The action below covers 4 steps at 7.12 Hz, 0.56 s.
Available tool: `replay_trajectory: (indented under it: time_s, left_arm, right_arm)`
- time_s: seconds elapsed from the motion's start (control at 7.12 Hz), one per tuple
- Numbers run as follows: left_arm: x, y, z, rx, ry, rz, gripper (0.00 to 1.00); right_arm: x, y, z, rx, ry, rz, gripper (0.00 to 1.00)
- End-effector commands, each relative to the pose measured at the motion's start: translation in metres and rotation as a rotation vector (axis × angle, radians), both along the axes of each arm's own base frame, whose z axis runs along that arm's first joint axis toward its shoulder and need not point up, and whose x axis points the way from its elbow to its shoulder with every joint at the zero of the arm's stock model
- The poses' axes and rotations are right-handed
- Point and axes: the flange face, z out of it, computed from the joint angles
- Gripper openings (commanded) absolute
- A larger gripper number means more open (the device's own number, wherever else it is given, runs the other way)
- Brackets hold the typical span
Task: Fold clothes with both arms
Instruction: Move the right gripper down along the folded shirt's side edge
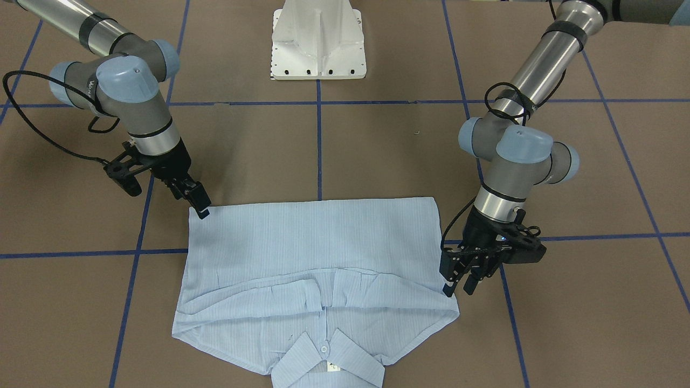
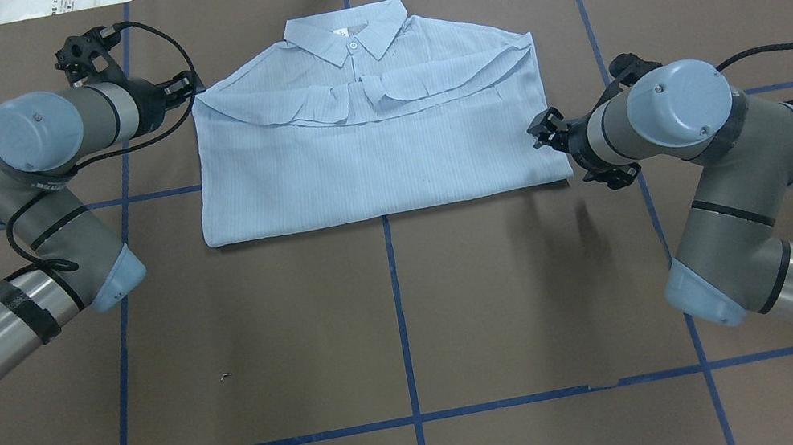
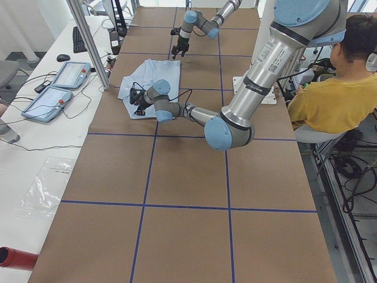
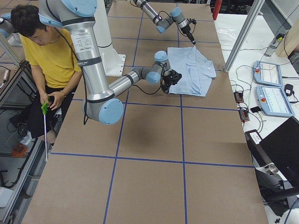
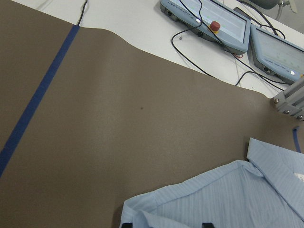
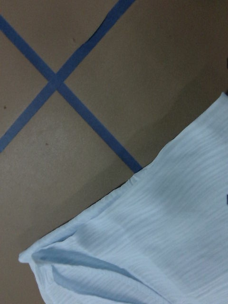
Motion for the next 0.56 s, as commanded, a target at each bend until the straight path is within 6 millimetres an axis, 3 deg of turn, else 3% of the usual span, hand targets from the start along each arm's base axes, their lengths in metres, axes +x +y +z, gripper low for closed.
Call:
replay_trajectory:
  time_s: [0.0, 0.28, 0.42]
  left_arm:
    - [0.0005, 0.0012, 0.0001, 0.0, 0.001, 0.001, 0.58]
    - [-0.0005, 0.0023, -0.0033, 0.004, 0.005, 0.001, 0.58]
    - [-0.0004, 0.0024, -0.0033, 0.004, 0.006, 0.003, 0.58]
  right_arm:
    - [-0.012, 0.0044, 0.0155, -0.024, 0.023, -0.013, 0.71]
    - [-0.0187, 0.0054, 0.0236, -0.031, 0.037, -0.02, 0.68]
    - [-0.019, 0.0038, 0.0192, -0.03, 0.032, -0.015, 0.46]
